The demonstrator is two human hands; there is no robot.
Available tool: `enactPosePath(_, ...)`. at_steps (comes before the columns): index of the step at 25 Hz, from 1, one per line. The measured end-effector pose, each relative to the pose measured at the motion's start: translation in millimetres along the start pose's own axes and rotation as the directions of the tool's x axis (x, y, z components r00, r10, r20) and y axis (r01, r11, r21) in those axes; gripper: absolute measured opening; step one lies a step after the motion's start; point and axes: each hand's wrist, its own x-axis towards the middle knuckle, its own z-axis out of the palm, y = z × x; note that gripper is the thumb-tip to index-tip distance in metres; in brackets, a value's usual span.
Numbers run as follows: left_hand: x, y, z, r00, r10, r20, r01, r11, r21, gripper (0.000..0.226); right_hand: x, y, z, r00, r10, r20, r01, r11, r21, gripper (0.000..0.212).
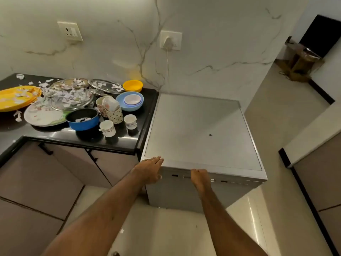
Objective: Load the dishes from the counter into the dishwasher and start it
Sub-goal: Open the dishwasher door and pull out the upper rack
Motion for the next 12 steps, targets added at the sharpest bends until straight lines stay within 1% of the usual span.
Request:
enactPosePath(1, 8, 6, 3, 1.000, -0.017, 0.023, 0.017, 1.000, 0.009, 0.083, 5, 9, 2, 0.998, 0.066, 0.017, -0.068, 0.991, 0.111, 0.036)
enactPosePath(2, 13, 12, 2, 0.998, -0.049, 0.038, 0.048, 0.999, 0.016, 0.081, 13, 17, 2, 0.989, 0.142, 0.043, -0.149, 0.958, 0.244, 0.044)
enactPosePath(3, 20, 17, 4, 0.995, -0.079, 0.053, 0.077, 0.997, 0.030, 0.079, 19, 25, 4, 0.974, 0.215, 0.074, -0.226, 0.892, 0.392, 0.049)
enactPosePath(4, 25, 23, 3, 0.994, -0.098, 0.055, 0.096, 0.995, 0.038, 0.076, 21, 28, 6, 0.955, 0.277, 0.108, -0.291, 0.804, 0.518, 0.047)
enactPosePath(6, 34, 30, 5, 0.990, -0.131, 0.059, 0.127, 0.989, 0.071, 0.061, 23, 33, 8, 0.926, 0.335, 0.176, -0.354, 0.605, 0.713, 0.042)
enactPosePath(8, 41, 34, -1, 0.987, -0.147, 0.059, 0.137, 0.980, 0.143, 0.045, 28, 37, 10, 0.911, 0.346, 0.223, -0.358, 0.399, 0.844, 0.039)
enactPosePath(9, 44, 36, -4, 0.985, -0.160, 0.065, 0.146, 0.973, 0.176, 0.041, 30, 40, 13, 0.905, 0.347, 0.245, -0.356, 0.307, 0.883, 0.036)
enactPosePath(10, 47, 39, -5, 0.982, -0.173, 0.071, 0.156, 0.967, 0.199, 0.040, 32, 45, 17, 0.905, 0.336, 0.261, -0.346, 0.225, 0.911, 0.031)
enactPosePath(12, 50, 49, -6, 0.977, -0.199, 0.078, 0.171, 0.948, 0.269, 0.041, 33, 52, 24, 0.907, 0.308, 0.288, -0.331, 0.096, 0.939, 0.026)
